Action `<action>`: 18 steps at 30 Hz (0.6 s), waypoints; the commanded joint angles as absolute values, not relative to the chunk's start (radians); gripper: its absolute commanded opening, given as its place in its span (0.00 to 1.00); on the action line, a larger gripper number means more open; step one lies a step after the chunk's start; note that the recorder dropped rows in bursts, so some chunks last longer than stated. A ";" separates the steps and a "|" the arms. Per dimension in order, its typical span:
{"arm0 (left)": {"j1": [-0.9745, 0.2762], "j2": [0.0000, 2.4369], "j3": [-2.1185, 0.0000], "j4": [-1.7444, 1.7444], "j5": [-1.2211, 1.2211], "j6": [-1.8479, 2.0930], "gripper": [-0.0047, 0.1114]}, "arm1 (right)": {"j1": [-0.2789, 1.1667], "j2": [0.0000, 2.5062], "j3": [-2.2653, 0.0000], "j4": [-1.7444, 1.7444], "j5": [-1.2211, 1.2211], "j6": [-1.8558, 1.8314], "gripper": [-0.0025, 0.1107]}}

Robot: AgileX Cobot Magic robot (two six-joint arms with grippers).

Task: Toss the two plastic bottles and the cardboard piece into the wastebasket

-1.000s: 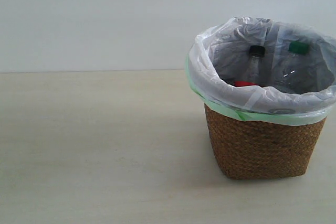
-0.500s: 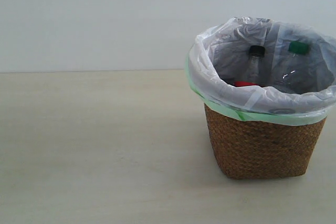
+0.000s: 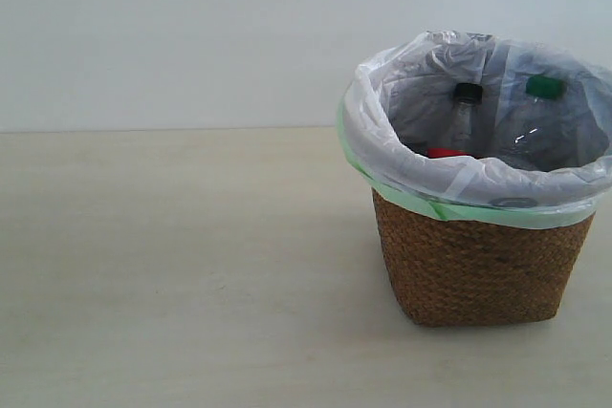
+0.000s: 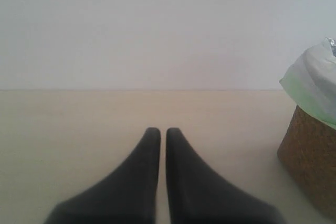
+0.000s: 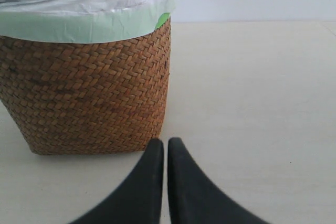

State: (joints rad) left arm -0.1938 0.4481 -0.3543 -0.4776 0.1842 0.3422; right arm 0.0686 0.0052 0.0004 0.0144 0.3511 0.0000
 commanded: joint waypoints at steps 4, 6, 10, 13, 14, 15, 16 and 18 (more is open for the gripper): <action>-0.191 0.443 -0.350 -0.489 0.185 0.327 0.07 | 0.064 0.000 0.000 0.013 0.343 0.000 0.02; -0.191 0.443 -0.350 -0.489 0.185 0.327 0.07 | 0.064 0.000 0.000 0.013 0.343 0.000 0.02; -0.191 0.443 -0.350 -0.489 0.185 0.327 0.07 | 0.064 0.000 0.000 0.013 0.343 0.000 0.02; -0.191 0.443 -0.350 -0.489 0.185 0.327 0.07 | 0.064 0.000 0.000 0.013 0.343 0.000 0.02; -0.191 0.443 -0.350 -0.489 0.185 0.327 0.07 | 0.064 0.000 0.000 0.013 0.343 0.000 0.02; -0.191 0.443 -0.350 -0.489 0.185 0.327 0.07 | 0.064 0.000 0.000 0.013 0.343 0.000 0.02; -0.191 0.432 -0.350 -0.489 0.184 0.329 0.07 | 0.064 0.000 0.000 0.013 0.343 0.000 0.02; -0.191 0.399 -0.350 -0.489 0.184 0.329 0.07 | 0.064 0.000 0.000 0.013 0.343 0.000 0.02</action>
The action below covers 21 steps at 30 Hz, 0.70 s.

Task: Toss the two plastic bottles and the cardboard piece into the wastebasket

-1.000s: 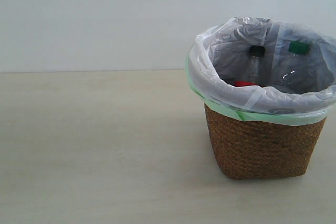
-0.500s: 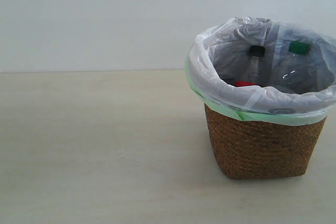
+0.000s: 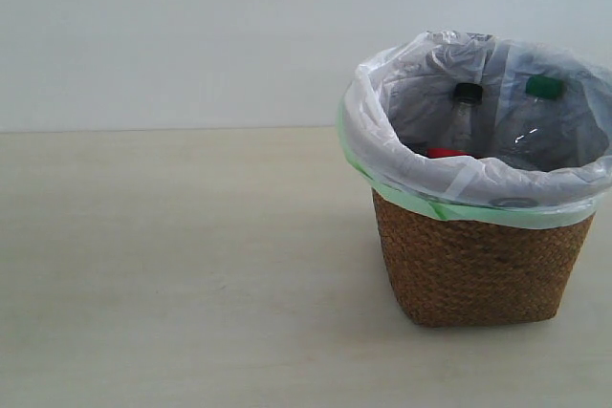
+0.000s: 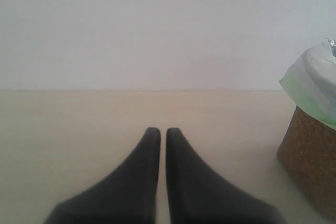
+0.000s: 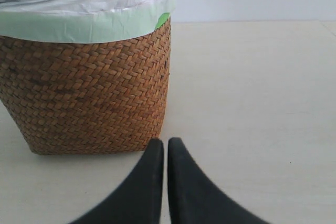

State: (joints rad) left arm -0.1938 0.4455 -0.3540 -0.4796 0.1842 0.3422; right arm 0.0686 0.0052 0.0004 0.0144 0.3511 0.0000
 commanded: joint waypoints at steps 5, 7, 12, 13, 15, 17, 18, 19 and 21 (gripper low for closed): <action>-0.191 0.286 -0.348 -0.485 0.184 0.329 0.07 | 0.064 0.000 0.000 0.013 0.343 0.000 0.02; -0.185 0.243 -0.348 -0.485 0.184 0.329 0.07 | 0.064 0.000 0.000 0.013 0.343 0.000 0.02; -0.101 0.136 -0.348 -0.485 0.184 0.329 0.07 | 0.064 0.000 0.000 0.013 0.343 0.000 0.02; -0.081 0.118 -0.348 -0.485 0.184 0.329 0.07 | 0.064 0.000 0.000 0.013 0.343 0.000 0.02; -0.027 0.086 -0.348 -0.485 0.184 0.329 0.07 | 0.064 0.000 0.000 0.013 0.343 0.000 0.02; 0.023 0.066 -0.348 -0.485 0.184 0.329 0.07 | 0.064 0.000 0.000 0.013 0.343 0.000 0.02; 0.050 0.058 -0.348 -0.485 0.184 0.329 0.07 | 0.064 0.000 0.000 0.013 0.343 0.000 0.02; 0.076 0.053 -0.348 -0.485 0.184 0.329 0.07 | 0.064 0.000 0.000 0.013 0.343 0.000 0.02; 0.120 0.042 -0.348 -0.485 0.184 0.329 0.07 | 0.064 0.000 0.000 0.013 0.343 0.000 0.02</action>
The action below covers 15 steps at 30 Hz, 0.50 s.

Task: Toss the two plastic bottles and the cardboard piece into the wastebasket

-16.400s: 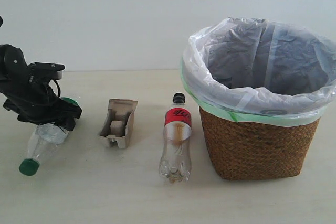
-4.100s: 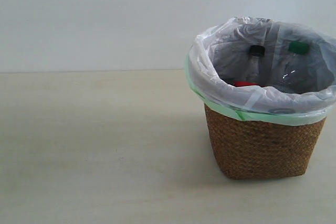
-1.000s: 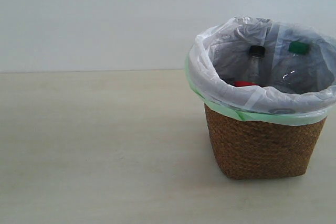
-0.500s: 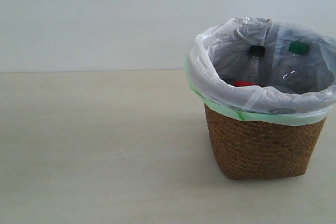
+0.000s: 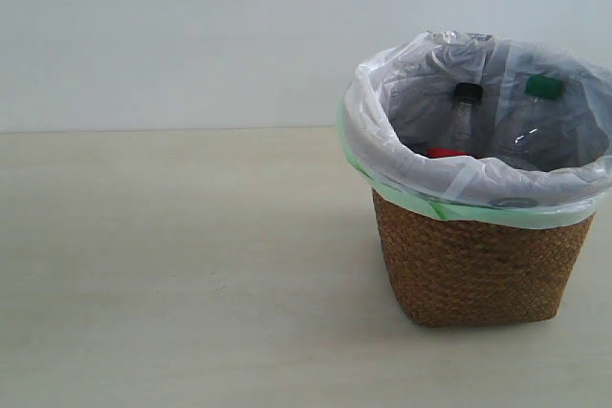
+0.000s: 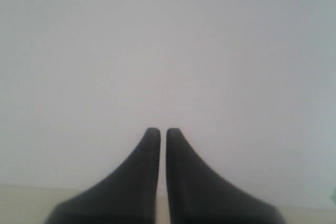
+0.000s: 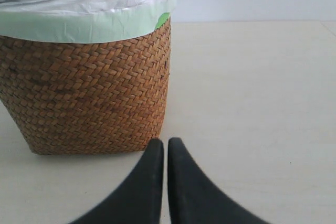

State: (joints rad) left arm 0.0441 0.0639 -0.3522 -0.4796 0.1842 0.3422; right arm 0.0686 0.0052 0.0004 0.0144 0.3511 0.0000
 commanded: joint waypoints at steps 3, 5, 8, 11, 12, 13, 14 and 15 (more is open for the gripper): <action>0.152 0.032 -0.348 -0.485 0.184 0.329 0.07 | 0.064 0.000 0.000 0.013 0.343 0.000 0.02; 0.162 0.017 -0.348 -0.485 0.184 0.329 0.07 | 0.064 0.000 0.000 0.013 0.343 0.000 0.02; 0.166 0.000 -0.344 -0.485 0.182 0.329 0.07 | 0.064 0.000 0.000 0.013 0.343 0.000 0.02; 0.166 0.000 -0.329 -0.481 0.179 0.329 0.07 | 0.064 0.000 0.000 0.013 0.343 0.000 0.02; 0.166 0.000 -0.322 -0.481 0.181 0.329 0.07 | 0.064 0.000 0.000 0.013 0.343 0.000 0.02; 0.166 0.000 -0.316 -0.481 0.181 0.329 0.07 | 0.064 0.000 0.000 0.013 0.341 0.000 0.02; 0.166 0.000 -0.304 -0.481 0.181 0.329 0.07 | 0.064 0.000 0.000 0.013 0.341 0.000 0.02; 0.166 0.000 -0.295 -0.481 0.181 0.329 0.07 | 0.064 0.000 0.000 0.013 0.341 0.000 0.02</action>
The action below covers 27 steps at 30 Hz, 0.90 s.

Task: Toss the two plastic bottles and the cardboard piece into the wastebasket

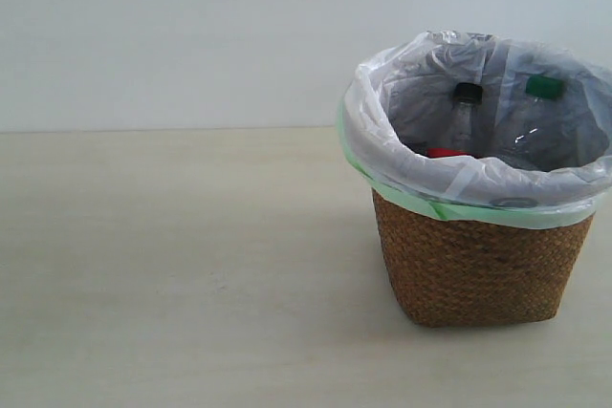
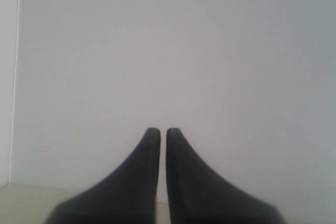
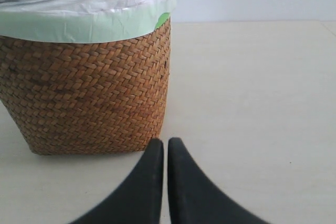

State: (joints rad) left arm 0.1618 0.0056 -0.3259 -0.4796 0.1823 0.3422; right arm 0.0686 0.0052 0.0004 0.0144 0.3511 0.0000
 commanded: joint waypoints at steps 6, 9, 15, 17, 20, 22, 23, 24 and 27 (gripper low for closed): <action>0.166 0.000 -0.270 -0.481 0.186 0.329 0.07 | 0.064 0.000 0.000 0.013 0.341 0.000 0.02; 0.166 0.000 -0.270 -0.481 0.186 0.329 0.07 | 0.064 0.000 0.000 0.013 0.341 0.000 0.02; 0.166 0.000 -0.214 -0.396 0.172 0.329 0.07 | 0.064 0.000 0.000 0.013 0.341 0.000 0.02; 0.166 0.000 -0.175 -0.323 0.172 0.329 0.07 | 0.064 0.000 0.000 0.013 0.341 0.000 0.02; 0.166 0.000 -0.113 -0.235 0.172 0.329 0.07 | 0.064 0.000 0.000 0.013 0.341 0.000 0.02; 0.166 0.000 -0.068 -0.192 0.172 0.329 0.07 | 0.064 0.000 0.000 0.013 0.341 0.000 0.02; 0.166 0.000 -0.045 -0.185 0.172 0.329 0.07 | 0.064 0.000 0.000 0.013 0.341 0.000 0.02; 0.166 0.000 -0.023 -0.186 0.172 0.329 0.07 | 0.064 0.000 0.000 0.013 0.341 0.000 0.02; 0.166 0.000 0.000 -0.185 0.194 0.329 0.07 | 0.064 0.000 0.000 0.013 0.341 0.000 0.02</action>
